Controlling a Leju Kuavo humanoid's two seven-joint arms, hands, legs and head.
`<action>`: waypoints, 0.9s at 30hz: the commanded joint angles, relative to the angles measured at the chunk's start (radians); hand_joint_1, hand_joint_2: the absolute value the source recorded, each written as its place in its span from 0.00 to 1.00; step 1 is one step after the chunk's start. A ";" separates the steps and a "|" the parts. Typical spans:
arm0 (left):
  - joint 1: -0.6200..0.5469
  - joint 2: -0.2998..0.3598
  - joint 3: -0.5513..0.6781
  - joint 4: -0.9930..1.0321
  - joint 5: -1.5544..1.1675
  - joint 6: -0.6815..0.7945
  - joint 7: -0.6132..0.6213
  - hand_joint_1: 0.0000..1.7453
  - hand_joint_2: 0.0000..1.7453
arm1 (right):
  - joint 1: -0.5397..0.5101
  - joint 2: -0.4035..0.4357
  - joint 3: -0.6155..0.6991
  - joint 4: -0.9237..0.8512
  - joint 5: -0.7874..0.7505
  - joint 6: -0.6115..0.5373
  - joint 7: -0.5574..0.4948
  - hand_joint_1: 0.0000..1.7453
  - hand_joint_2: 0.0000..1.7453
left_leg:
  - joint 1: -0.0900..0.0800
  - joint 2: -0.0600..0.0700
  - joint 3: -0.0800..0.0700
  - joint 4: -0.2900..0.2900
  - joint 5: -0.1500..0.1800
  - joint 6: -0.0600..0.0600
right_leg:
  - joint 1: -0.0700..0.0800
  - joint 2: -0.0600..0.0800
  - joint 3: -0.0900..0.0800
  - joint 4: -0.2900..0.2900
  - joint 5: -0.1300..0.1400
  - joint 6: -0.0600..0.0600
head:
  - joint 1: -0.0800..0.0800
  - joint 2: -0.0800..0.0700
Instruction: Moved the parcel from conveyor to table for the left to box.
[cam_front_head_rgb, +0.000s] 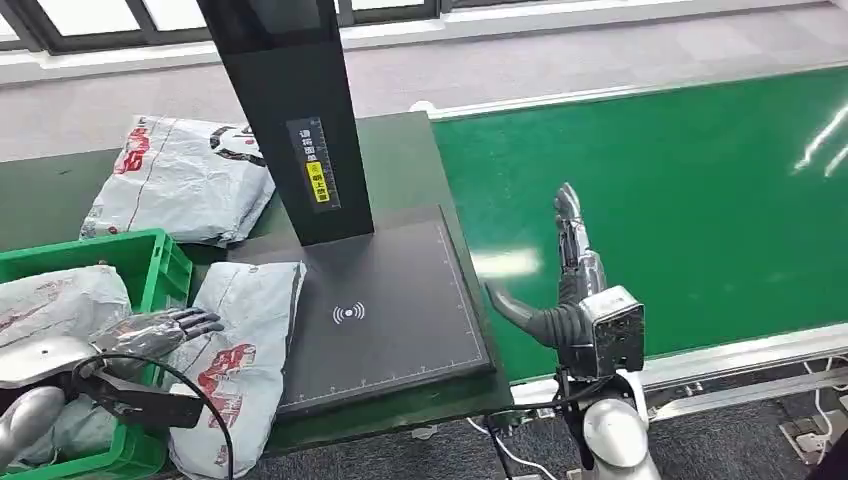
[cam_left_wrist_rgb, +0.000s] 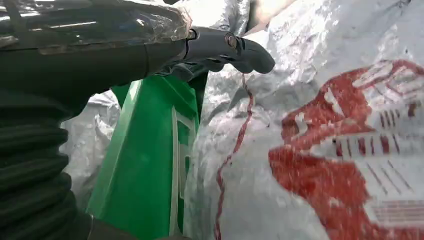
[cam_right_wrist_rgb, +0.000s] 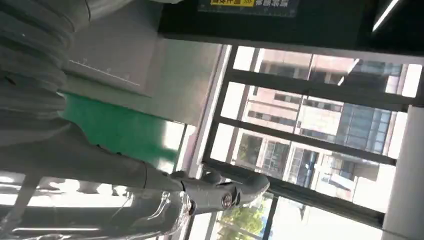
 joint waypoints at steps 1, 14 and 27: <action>0.006 -0.006 0.007 -0.002 -0.006 0.001 0.001 0.00 1.00 | -0.028 -0.002 -0.058 0.039 0.000 -0.001 0.004 0.00 1.00 | 0.000 0.000 0.001 -0.001 0.000 0.001 | 0.000 -0.002 0.002 -0.001 0.000 0.000 | 0.000 0.000; 0.060 -0.033 0.059 0.002 -0.018 -0.001 -0.004 0.00 1.00 | 0.003 -0.025 -0.209 0.103 -0.011 -0.100 0.030 0.00 1.00 | 0.000 -0.002 0.003 -0.003 0.001 0.001 | 0.000 -0.004 0.004 -0.003 0.000 0.001 | 0.000 0.000; 0.030 -0.089 0.096 -0.027 0.166 -0.034 -0.031 1.00 1.00 | 0.036 -0.015 -0.220 0.057 -0.019 -0.172 0.023 0.00 1.00 | 0.001 -0.007 0.001 -0.001 0.001 0.002 | 0.001 -0.010 0.004 -0.004 0.000 0.001 | 0.000 0.000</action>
